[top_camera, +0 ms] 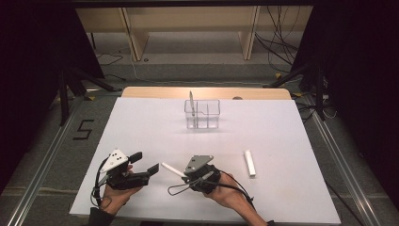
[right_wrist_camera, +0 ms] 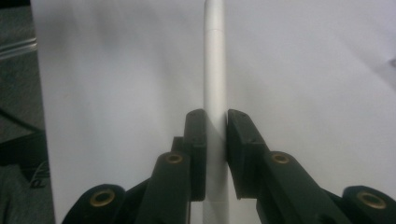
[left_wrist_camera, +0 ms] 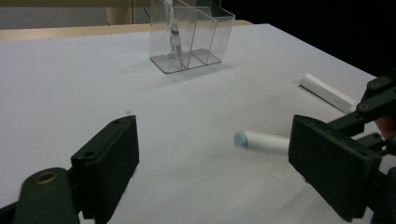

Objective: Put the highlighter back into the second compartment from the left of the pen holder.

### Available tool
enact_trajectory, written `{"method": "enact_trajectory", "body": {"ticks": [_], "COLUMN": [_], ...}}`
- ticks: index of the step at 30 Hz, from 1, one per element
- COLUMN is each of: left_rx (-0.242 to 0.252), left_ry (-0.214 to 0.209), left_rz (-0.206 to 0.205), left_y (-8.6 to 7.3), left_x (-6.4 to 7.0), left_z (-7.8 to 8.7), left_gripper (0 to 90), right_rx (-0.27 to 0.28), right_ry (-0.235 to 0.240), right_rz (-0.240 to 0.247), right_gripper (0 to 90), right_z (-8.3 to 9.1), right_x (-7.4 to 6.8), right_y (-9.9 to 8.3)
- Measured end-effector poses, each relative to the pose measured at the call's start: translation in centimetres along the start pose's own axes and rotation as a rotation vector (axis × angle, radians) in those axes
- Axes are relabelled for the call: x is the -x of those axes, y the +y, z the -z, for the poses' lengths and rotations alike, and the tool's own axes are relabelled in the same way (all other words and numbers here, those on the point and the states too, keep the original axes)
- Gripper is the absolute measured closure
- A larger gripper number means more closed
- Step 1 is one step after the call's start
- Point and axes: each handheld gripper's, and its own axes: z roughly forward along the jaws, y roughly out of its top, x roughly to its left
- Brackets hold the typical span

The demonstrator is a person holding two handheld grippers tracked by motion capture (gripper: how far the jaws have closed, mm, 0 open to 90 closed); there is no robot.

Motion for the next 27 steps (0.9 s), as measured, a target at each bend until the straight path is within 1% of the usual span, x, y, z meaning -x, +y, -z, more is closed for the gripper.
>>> {"method": "enact_trajectory", "body": {"ticks": [3, 5, 6, 10, 14, 16, 17, 18, 21, 25, 27], "left_rx": [-0.002, -0.005, -0.004, -0.008, -0.018, -0.033, -0.042, -0.045, -0.053, -0.045, -0.055], "left_ry": [-0.007, -0.022, -0.032, -0.059, -0.086, -0.088, -0.085, -0.088, -0.118, -0.149, -0.166], "left_rz": [0.013, 0.025, 0.035, 0.043, 0.075, 0.08, 0.072, 0.073, 0.091, 0.106, 0.119], "left_y": [0.0, 0.0, 0.1, 0.2, 0.2, 0.3, 0.3, 0.3, 0.6, 1.3, 1.6], "left_x": [0.1, 0.1, 0.2, 0.5, 1.0, 1.3, 1.4, 1.6, 2.1, 3.0, 3.4], "left_z": [-0.1, -0.1, -0.2, -0.3, -0.7, -1.0, -1.1, -1.3, -1.7, -2.1, -2.4], "left_gripper": [15.9, 15.9, 16.0, 16.0, 16.0, 16.0, 16.1, 16.1, 16.2, 16.3, 16.5], "right_rx": [0.049, 0.075, 0.085, 0.121, 0.15, 0.165, 0.167, 0.173, 0.191, 0.212, 0.223], "right_ry": [-0.032, -0.054, -0.062, -0.094, -0.119, -0.13, -0.13, -0.138, -0.152, -0.168, -0.174], "right_rz": [-0.019, -0.028, -0.031, -0.047, -0.059, -0.067, -0.074, -0.072, -0.077, -0.084, -0.088], "right_gripper": [79.2, 79.2, 79.2, 79.2, 79.2, 79.2, 79.2, 79.2, 79.2, 79.2, 79.2], "right_z": [0.9, 1.5, 1.8, 2.9, 3.8, 4.1, 4.2, 4.3, 4.6, 5.0, 5.2], "right_x": [0.5, 0.9, 1.0, 1.7, 2.2, 2.3, 2.3, 2.4, 2.5, 2.5, 2.5], "right_y": [-0.4, -0.7, -0.8, -1.4, -2.1, -2.4, -2.6, -2.7, -3.0, -3.4, -3.6]}}
